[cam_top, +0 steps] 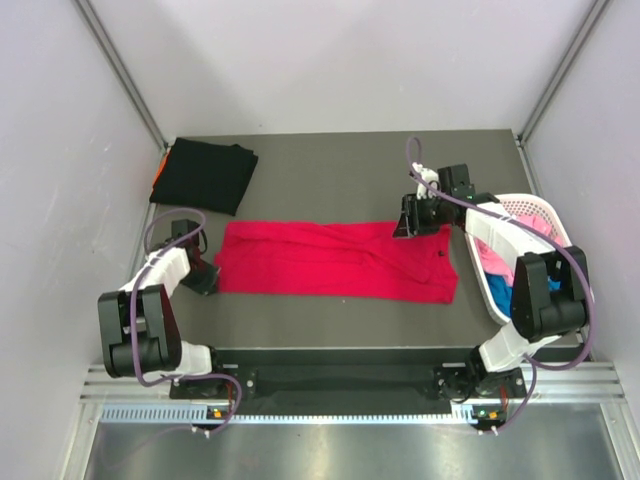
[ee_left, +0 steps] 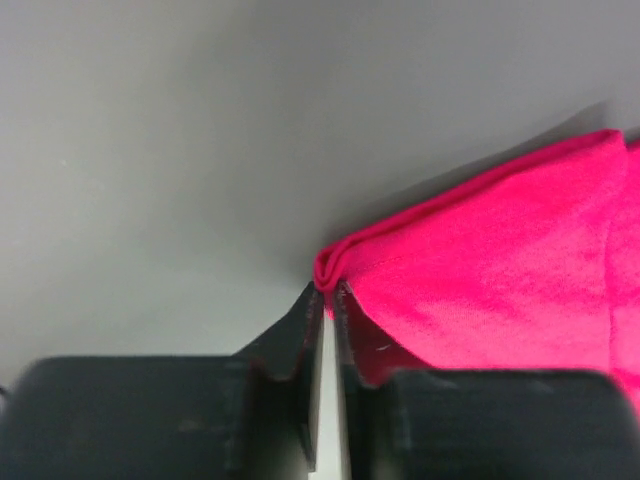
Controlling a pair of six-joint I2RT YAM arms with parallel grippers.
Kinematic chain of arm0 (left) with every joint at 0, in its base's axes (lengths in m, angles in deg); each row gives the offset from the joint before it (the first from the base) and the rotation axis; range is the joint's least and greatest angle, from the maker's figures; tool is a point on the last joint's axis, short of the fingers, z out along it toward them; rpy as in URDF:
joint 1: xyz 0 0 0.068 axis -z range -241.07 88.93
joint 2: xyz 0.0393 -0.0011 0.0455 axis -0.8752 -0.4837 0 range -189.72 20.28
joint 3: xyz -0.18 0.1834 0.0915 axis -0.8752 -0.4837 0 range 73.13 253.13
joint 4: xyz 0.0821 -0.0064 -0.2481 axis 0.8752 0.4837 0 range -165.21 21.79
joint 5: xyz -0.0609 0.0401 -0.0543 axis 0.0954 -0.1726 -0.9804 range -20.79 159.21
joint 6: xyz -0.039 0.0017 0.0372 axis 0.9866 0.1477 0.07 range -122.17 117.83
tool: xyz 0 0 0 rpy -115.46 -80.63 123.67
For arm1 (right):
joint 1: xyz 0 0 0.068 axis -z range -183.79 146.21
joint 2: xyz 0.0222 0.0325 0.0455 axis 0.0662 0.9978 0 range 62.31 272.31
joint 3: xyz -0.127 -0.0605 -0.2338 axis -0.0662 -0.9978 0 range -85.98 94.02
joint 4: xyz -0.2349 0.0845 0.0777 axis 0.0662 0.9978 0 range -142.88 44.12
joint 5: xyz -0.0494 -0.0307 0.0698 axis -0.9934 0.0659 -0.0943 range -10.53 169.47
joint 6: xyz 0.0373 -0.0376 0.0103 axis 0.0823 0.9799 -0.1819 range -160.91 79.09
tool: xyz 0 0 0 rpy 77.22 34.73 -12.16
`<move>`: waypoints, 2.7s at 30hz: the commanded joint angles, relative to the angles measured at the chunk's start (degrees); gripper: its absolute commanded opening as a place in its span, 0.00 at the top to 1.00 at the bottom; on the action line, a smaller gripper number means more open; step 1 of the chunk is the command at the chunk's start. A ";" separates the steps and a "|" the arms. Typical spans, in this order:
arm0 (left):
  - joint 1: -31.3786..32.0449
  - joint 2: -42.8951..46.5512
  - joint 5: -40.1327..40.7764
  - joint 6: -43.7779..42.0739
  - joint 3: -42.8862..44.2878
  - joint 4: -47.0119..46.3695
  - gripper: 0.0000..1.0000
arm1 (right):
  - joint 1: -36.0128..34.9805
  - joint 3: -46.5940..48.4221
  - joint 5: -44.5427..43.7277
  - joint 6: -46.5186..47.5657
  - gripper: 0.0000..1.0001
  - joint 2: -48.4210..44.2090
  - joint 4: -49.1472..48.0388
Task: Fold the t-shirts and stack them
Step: Fold the tshirt
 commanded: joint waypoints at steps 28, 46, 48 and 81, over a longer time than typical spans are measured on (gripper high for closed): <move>-0.06 -25.05 -16.43 -20.55 37.53 -4.79 0.58 | -3.32 9.55 -3.83 14.40 0.50 13.76 4.02; 1.96 -32.89 -14.67 -25.21 41.49 -4.87 0.60 | -8.51 12.80 -5.68 18.36 0.51 17.37 0.07; 2.13 -33.50 -15.64 -25.74 41.84 -5.14 0.63 | -8.86 12.80 -5.51 18.27 0.57 17.11 -0.46; 4.60 -27.71 -11.51 -33.57 45.10 -5.49 0.99 | -12.55 5.59 -11.22 15.90 1.00 3.48 -1.08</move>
